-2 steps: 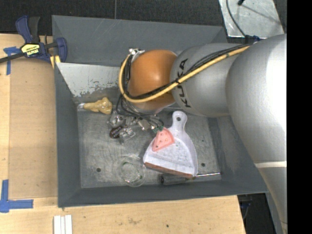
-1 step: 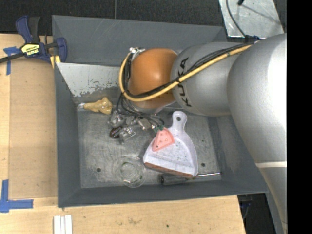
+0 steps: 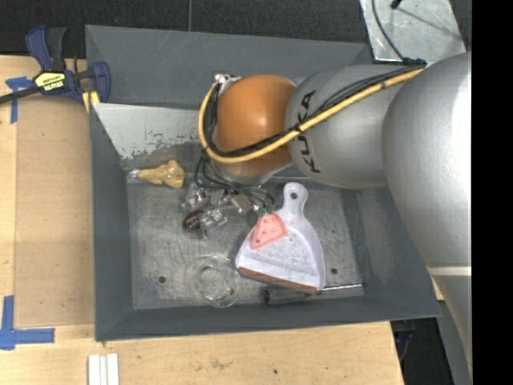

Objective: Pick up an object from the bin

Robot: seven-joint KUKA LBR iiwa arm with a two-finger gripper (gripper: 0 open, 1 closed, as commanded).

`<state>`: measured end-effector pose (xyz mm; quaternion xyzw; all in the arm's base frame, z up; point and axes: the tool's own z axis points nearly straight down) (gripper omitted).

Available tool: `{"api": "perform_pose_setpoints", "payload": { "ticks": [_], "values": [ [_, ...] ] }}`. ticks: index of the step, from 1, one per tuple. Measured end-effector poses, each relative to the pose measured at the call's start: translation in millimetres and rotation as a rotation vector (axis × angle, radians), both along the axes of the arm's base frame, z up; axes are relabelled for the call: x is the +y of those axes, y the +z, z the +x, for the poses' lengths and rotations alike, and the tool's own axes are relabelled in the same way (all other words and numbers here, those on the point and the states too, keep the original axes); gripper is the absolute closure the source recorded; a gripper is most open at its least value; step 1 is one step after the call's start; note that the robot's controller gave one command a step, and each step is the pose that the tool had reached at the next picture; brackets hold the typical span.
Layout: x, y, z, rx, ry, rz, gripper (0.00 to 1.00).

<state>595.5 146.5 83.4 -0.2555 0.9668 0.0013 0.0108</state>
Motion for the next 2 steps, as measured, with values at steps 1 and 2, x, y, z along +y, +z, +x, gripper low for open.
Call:
{"api": "perform_pose_setpoints", "payload": {
  "ticks": [1, 2],
  "values": [
    [-0.4, 16.0, 0.5, 0.012, -0.002, -0.005, 1.0],
    [0.3, 24.3, 4.5, 0.011, -0.002, -0.005, 1.0]
  ]
}}
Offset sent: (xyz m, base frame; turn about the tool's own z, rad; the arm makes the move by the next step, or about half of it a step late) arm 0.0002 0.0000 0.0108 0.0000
